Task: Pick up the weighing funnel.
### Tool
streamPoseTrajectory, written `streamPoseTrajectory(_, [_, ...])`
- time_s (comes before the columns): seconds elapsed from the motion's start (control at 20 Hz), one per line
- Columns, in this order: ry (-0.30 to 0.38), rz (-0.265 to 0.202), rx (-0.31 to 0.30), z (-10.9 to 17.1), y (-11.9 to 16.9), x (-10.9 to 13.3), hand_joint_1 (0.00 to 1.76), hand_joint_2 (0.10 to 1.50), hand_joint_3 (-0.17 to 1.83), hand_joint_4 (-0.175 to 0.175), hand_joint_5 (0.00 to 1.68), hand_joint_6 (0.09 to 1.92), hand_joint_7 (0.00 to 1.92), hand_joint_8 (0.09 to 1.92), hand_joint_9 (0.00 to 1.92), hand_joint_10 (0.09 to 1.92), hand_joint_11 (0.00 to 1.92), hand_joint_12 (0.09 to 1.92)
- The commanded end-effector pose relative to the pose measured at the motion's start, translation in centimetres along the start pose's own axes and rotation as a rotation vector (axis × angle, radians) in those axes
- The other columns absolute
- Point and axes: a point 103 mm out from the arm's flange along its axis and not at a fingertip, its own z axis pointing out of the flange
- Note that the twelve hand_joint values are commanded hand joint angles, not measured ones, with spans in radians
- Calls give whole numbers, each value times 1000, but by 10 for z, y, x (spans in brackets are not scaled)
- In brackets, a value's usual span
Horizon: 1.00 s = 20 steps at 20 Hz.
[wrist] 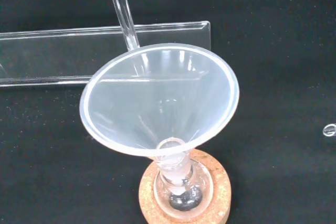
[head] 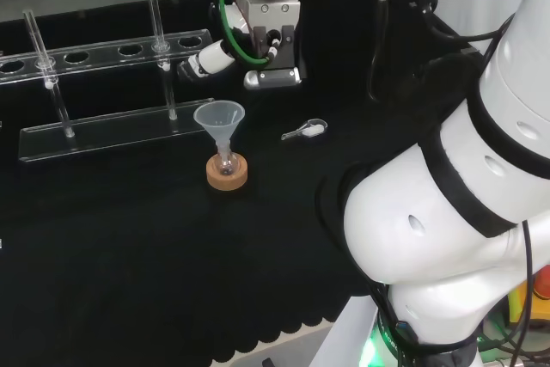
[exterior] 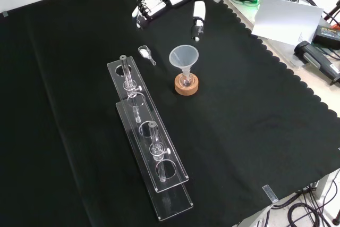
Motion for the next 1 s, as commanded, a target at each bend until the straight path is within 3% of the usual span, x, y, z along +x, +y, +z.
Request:
streamPoseTrajectory(0.05, [-1, 16, -15, -5, 4, -9, 427, 653, 37, -53, 0, 87, 11, 501, 0, 697, 0, 280])
streamPoseTrajectory(0.2, [-13, 3, -37, -12, 11, -14, 431, 656, 35, -53, 0, 87, 17, 518, 0, 720, 0, 265])
streamPoseTrajectory(0.35, [-44, -47, -63, -25, 21, -21, 446, 662, 31, -47, 1, 87, 40, 550, 4, 799, 0, 247])
streamPoseTrajectory(0.6, [-93, -136, -83, -53, 37, -39, 495, 675, 23, -32, 78, 87, 125, 572, 79, 842, 0, 549])
streamPoseTrajectory(1.0, [-174, -308, -56, -57, 44, -115, 574, 693, 22, -20, 188, 87, 245, 551, 209, 789, 0, 918])
